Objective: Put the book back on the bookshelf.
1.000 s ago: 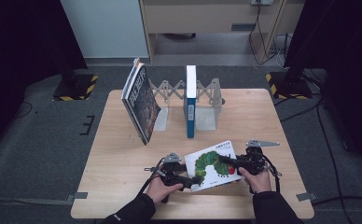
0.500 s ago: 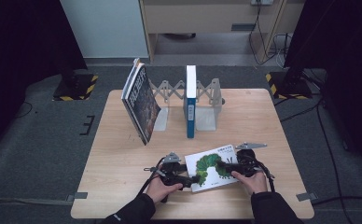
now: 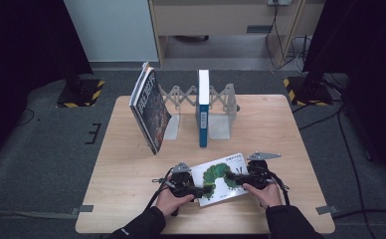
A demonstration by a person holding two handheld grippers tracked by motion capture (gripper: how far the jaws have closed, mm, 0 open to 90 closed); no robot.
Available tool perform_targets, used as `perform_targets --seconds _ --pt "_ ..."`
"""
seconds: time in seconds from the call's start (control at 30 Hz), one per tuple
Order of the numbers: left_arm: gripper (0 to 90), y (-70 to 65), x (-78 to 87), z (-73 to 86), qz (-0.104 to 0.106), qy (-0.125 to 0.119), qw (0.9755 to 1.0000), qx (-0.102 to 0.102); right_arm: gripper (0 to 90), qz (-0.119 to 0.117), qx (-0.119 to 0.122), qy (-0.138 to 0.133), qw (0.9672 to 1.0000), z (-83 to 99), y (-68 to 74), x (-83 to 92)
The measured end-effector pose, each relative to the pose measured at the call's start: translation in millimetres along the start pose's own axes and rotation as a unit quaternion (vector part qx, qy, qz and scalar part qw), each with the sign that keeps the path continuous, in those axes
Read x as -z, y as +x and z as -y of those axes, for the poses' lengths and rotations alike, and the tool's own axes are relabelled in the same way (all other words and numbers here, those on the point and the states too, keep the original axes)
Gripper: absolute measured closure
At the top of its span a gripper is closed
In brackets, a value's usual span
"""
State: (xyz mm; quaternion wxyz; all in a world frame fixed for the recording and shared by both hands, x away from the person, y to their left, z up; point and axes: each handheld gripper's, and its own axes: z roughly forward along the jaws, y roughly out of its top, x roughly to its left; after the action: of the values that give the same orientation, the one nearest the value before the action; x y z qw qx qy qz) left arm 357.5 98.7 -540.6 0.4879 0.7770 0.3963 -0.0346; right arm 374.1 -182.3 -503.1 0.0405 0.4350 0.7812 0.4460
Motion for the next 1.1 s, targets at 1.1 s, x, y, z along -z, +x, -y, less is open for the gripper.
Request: perform_targets --seconds 1.1 --pt "34.1 -0.4 1.0 -0.1 -0.007 -0.005 0.9996 0.028 29.0 0.068 -0.024 0.04 0.9966 10.6 -9.8 -0.9"
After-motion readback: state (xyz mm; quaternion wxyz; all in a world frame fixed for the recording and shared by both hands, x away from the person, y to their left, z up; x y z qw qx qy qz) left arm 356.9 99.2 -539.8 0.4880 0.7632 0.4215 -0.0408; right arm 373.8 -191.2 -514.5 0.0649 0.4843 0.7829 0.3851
